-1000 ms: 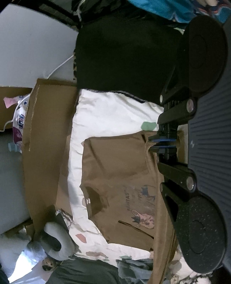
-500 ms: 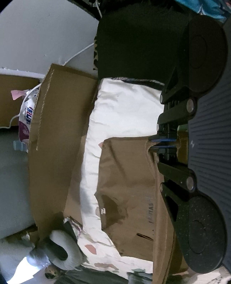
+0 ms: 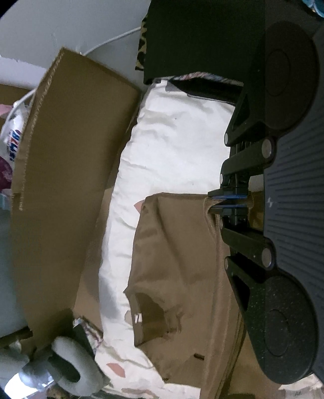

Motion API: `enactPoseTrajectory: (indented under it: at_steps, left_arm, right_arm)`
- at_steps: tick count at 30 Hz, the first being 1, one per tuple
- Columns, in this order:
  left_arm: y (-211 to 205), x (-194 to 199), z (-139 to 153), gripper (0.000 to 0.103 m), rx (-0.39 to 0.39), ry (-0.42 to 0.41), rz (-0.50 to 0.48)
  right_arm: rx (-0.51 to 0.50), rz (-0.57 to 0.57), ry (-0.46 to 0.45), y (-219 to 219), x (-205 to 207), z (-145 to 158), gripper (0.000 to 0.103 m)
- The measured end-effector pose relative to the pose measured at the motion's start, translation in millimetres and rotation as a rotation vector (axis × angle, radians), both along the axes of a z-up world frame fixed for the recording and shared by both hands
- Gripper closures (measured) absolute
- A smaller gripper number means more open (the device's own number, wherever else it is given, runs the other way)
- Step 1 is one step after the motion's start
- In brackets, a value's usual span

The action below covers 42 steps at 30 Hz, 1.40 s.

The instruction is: Fold clothes

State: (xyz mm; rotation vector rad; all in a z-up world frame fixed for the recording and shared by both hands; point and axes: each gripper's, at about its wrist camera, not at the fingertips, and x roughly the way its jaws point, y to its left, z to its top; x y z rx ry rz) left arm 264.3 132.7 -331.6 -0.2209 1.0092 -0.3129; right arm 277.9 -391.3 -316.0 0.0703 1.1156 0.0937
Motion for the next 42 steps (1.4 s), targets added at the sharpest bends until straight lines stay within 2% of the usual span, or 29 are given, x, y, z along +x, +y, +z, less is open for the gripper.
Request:
enactPoseTrajectory:
  at_steps: [6, 13, 17, 20, 22, 24, 25, 26, 28, 34, 40, 42]
  left_arm:
    - [-3.6, 22.2, -25.1, 0.101, 0.023, 0.022, -0.012]
    - [-16.6, 37.0, -62.9, 0.101, 0.062, 0.004, -0.051]
    - [-16.8, 39.7, -82.9, 0.100, 0.058, -0.020, -0.016]
    - [-14.1, 39.7, -84.9, 0.096, 0.064, -0.041, 0.001]
    - [-10.4, 35.0, -76.6, 0.089, 0.050, -0.065, -0.001]
    - [-7.2, 29.4, -67.1, 0.075, 0.042, -0.089, -0.003]
    - [-6.2, 26.2, -63.0, 0.065, 0.037, -0.101, -0.003]
    - [-5.6, 23.3, -60.4, 0.056, 0.037, -0.108, -0.003]
    - [-6.3, 19.2, -58.8, 0.050, 0.042, -0.107, -0.009]
    - [-10.1, 8.6, -68.2, 0.050, 0.061, -0.088, -0.031]
    - [-23.2, 0.9, -87.3, 0.049, 0.146, -0.057, -0.096]
    - [-23.4, -0.4, -98.3, 0.047, 0.157, -0.029, -0.076]
  right_arm:
    - [-0.018, 0.012, 0.015, 1.2, 21.3, -22.9, 0.101]
    - [-0.024, 0.039, -0.035, 4.2, 33.3, -53.4, 0.100]
    - [-0.027, 0.054, -0.065, 5.8, 40.0, -70.9, 0.099]
    - [-0.005, 0.050, -0.149, 4.1, 29.1, -72.7, 0.090]
    - [0.027, 0.016, -0.203, -3.5, 21.0, -66.0, 0.062]
    - [0.055, -0.025, -0.253, -11.7, 13.7, -57.4, 0.047]
    - [0.066, -0.038, -0.267, -14.9, 10.3, -54.1, 0.043]
    - [0.078, -0.050, -0.279, -18.0, 7.0, -50.9, 0.043]
    - [0.090, -0.050, -0.273, -20.1, 2.9, -48.6, 0.043]
    - [0.072, 0.015, -0.218, -12.5, -10.0, -59.8, 0.038]
    - [0.105, -0.020, -0.154, -10.3, -18.6, -82.2, 0.037]
    - [0.096, -0.009, -0.131, -6.4, -20.0, -88.8, 0.037]
